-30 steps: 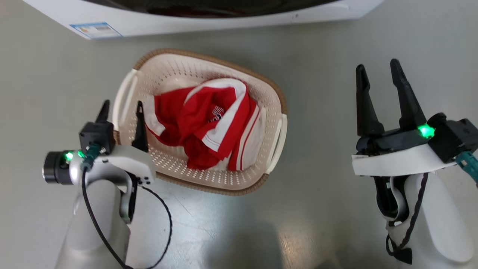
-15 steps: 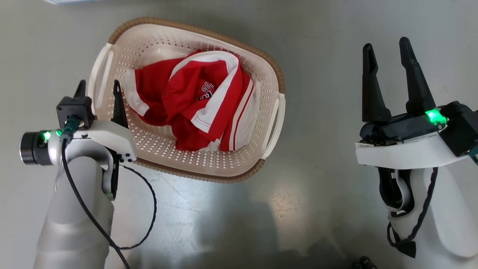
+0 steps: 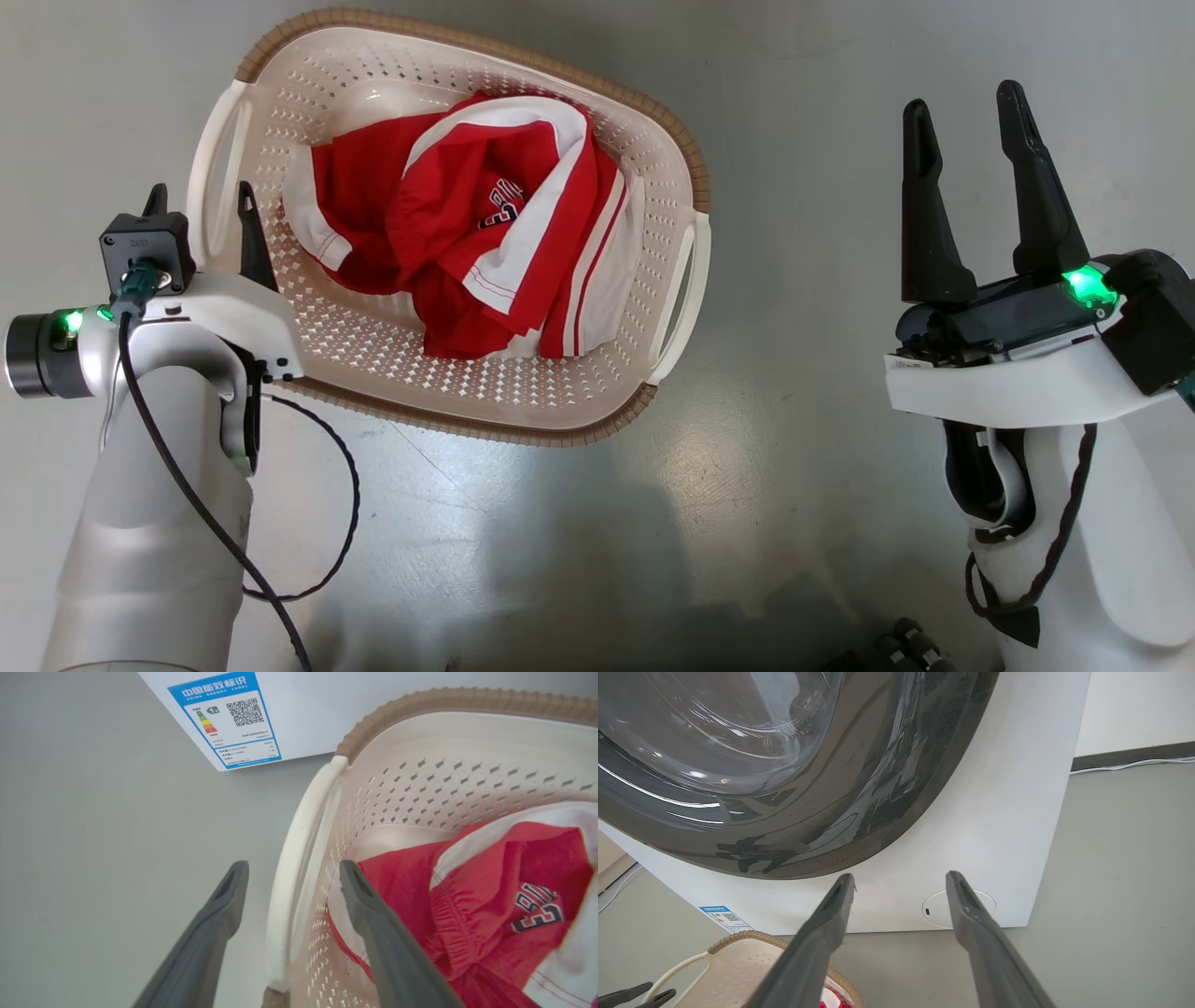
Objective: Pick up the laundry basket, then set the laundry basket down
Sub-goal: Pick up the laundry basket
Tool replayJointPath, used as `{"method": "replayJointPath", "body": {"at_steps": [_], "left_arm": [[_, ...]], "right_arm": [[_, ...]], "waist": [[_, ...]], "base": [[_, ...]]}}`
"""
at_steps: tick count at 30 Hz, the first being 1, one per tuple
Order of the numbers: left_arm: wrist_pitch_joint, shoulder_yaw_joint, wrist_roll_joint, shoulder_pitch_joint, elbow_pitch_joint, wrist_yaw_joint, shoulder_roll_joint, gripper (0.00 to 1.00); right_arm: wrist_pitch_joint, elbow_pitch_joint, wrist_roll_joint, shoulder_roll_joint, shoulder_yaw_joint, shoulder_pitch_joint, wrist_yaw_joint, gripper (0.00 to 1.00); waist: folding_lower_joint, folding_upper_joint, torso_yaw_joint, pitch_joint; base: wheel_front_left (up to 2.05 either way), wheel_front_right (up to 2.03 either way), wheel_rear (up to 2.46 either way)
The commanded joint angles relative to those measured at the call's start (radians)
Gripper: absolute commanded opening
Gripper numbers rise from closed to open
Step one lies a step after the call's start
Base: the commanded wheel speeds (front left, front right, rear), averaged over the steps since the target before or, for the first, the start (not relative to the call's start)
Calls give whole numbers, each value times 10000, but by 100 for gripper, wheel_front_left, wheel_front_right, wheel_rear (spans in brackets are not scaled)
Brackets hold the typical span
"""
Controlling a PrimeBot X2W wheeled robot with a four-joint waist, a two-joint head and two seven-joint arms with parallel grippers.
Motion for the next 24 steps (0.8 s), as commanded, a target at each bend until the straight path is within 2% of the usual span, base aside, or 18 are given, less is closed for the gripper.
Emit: {"method": "replayJointPath", "body": {"at_steps": [1, 2, 3, 4, 10, 12, 13, 24], "left_arm": [[-63, 261, 58, 50, -47, 100, 378, 100], [-63, 268, 45, 11, -4, 106, 385, 87], [-63, 267, 38, -24, 38, 107, 390, 69], [-63, 253, 32, -85, 106, 103, 395, 45], [-63, 245, -8, -175, 323, 126, 392, 13], [-63, 237, -16, -180, 343, 139, 380, 9], [-63, 239, -26, -173, 347, 149, 368, 0], [-63, 234, -86, 22, 200, 217, 237, 0]], "right_arm": [[-67, -298, 39, 40, 256, 228, 65, 100], [-67, -301, 43, 40, 257, 231, 65, 100], [-67, -302, 51, 40, 256, 231, 65, 100], [-67, -295, 57, 40, 252, 231, 65, 100], [-67, -272, 72, 40, 257, 219, 65, 100], [-67, -276, 67, 40, 247, 215, 65, 100], [-67, -270, 59, 40, 241, 218, 65, 100], [-67, -145, 70, 40, 243, 214, 65, 100]], "waist": [[0, 0, -12, 18], [0, 0, -18, 32], [0, 0, -21, 43], [0, 0, -22, 58], [0, 0, -31, 63], [0, 0, -23, 65], [0, 0, -18, 61], [0, 0, 29, -73]], "base": [[0, 0, 0], [0, 0, 0], [0, 0, 0], [0, 0, 0], [0, 0, 0], [0, 0, 0], [0, 0, 0], [0, 0, 0]]}}
